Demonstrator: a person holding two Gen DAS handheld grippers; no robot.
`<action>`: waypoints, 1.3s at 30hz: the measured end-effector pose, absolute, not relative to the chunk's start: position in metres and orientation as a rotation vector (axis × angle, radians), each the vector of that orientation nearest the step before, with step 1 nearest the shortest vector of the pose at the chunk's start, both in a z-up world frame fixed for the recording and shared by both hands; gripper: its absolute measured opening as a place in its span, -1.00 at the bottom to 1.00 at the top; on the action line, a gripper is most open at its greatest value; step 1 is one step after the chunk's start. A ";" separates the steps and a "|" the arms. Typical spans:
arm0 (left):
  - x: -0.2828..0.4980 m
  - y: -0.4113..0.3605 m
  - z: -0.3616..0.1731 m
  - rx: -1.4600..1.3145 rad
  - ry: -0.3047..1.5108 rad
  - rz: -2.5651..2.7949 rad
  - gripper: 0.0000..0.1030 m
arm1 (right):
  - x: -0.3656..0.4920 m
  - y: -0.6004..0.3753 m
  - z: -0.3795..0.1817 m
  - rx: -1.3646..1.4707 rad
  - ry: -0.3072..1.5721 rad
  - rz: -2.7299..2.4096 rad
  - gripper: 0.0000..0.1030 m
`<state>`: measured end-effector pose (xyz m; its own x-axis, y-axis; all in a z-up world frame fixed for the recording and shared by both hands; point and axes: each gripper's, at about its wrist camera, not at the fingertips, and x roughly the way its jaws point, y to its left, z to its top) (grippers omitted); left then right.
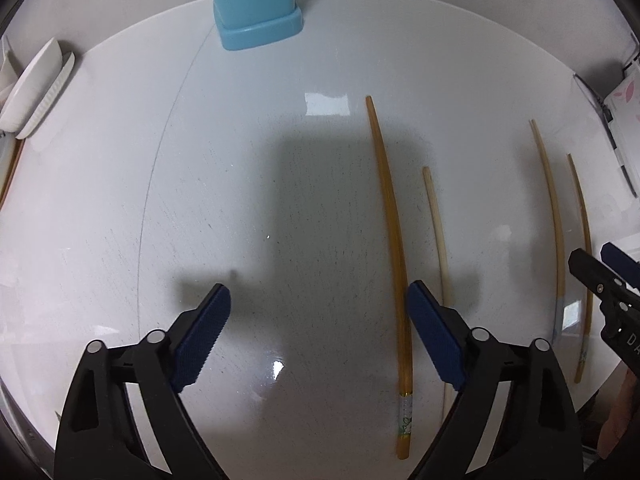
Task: Organize utensils
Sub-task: 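Grasp a plain chopstick with the left tool while the right tool grasps a grey-tipped chopstick, then lift both chopsticks and carry them toward the blue holder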
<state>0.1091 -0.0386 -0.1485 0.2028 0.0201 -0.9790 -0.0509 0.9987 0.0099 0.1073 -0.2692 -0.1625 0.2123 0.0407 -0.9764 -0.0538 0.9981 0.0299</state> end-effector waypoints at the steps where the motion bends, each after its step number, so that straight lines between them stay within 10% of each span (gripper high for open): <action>1: 0.111 -0.039 -0.150 -0.015 1.370 0.050 0.62 | 0.108 -0.268 -0.164 -0.019 1.366 0.068 0.23; 8: 0.125 -0.034 -0.151 -0.010 1.399 0.049 0.21 | 0.110 -0.264 -0.175 -0.029 1.421 0.090 -0.11; 15: 0.127 -0.037 -0.142 0.001 1.422 0.046 -0.79 | 0.115 -0.260 -0.185 -0.031 1.475 0.098 -0.54; 39: 0.123 -0.025 -0.140 -0.050 1.401 0.010 -0.88 | 0.119 -0.254 -0.187 -0.011 1.469 0.108 -0.87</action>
